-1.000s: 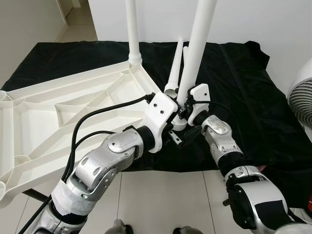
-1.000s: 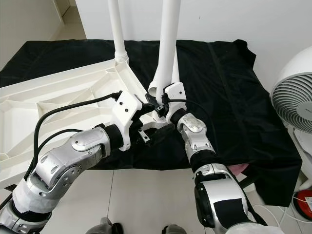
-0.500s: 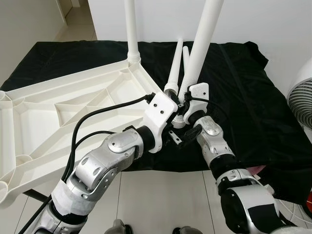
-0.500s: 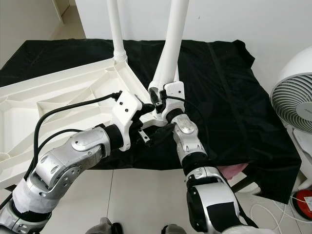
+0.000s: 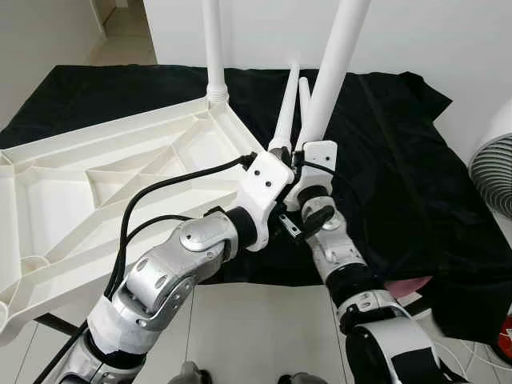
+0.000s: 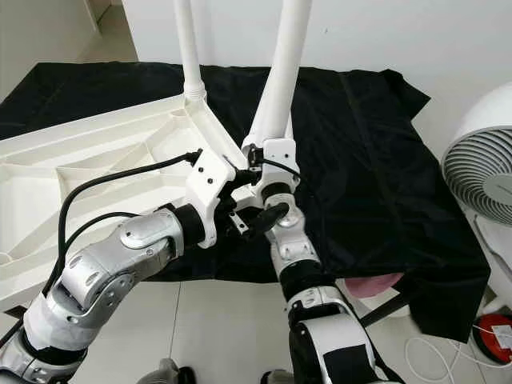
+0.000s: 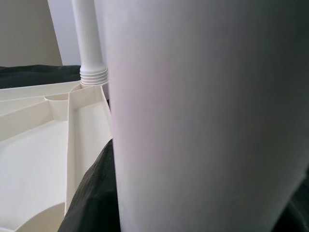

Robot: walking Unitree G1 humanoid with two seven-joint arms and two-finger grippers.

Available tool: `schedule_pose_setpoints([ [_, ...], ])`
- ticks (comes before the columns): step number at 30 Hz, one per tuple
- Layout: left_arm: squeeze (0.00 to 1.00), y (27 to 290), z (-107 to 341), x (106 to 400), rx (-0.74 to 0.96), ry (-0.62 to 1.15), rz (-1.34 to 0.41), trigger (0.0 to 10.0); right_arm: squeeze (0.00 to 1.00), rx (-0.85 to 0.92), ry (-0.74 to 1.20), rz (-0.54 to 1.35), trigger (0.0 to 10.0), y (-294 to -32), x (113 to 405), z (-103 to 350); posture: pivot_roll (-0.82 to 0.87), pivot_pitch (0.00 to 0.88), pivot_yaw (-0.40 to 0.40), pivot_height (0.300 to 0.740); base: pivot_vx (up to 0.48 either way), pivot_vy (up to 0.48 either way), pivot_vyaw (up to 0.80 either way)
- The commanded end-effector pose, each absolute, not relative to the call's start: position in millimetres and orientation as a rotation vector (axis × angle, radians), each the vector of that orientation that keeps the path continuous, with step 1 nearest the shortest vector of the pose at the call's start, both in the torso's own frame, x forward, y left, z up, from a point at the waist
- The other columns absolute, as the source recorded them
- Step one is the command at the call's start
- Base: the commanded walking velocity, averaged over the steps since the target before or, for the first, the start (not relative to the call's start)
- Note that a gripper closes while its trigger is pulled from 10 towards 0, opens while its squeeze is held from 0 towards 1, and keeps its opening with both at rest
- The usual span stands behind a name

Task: Building children table

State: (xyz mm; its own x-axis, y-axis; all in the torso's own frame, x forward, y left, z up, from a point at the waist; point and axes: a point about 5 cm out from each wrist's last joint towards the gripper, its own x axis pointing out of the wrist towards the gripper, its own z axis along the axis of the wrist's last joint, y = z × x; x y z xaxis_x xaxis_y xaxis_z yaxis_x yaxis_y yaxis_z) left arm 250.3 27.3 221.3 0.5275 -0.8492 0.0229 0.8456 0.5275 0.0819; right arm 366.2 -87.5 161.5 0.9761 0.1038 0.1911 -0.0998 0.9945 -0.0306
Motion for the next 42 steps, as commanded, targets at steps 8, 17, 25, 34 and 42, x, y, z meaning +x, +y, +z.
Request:
schedule_pose_setpoints([
  [8,0.0,22,221,245,0.067,-0.066,-1.091,10.0,0.0,0.024,-0.066,-0.069,10.0,-87,350,133,-0.04,0.048,-0.003,0.74,0.0,0.0,0.0],
  [17,0.0,20,221,243,0.063,-0.065,-1.097,10.0,0.0,0.088,-0.05,-0.18,10.0,-103,343,136,-0.04,0.054,-0.005,0.74,0.0,0.0,0.0],
  [25,0.0,20,221,243,0.06,-0.065,-1.099,10.0,0.0,0.081,-0.055,-0.184,10.0,-104,340,140,-0.05,0.058,0.0,0.74,0.0,0.0,0.0],
  [34,0.0,19,224,247,0.058,-0.073,-1.094,10.0,0.0,0.021,-0.068,-0.104,10.0,-98,348,146,-0.05,0.07,0.003,0.74,0.0,0.0,0.0],
  [42,0.0,20,225,248,0.055,-0.079,-1.082,10.0,0.0,0.009,-0.061,-0.067,10.0,-97,352,150,-0.05,0.071,0.003,0.74,0.0,0.0,0.0],
])
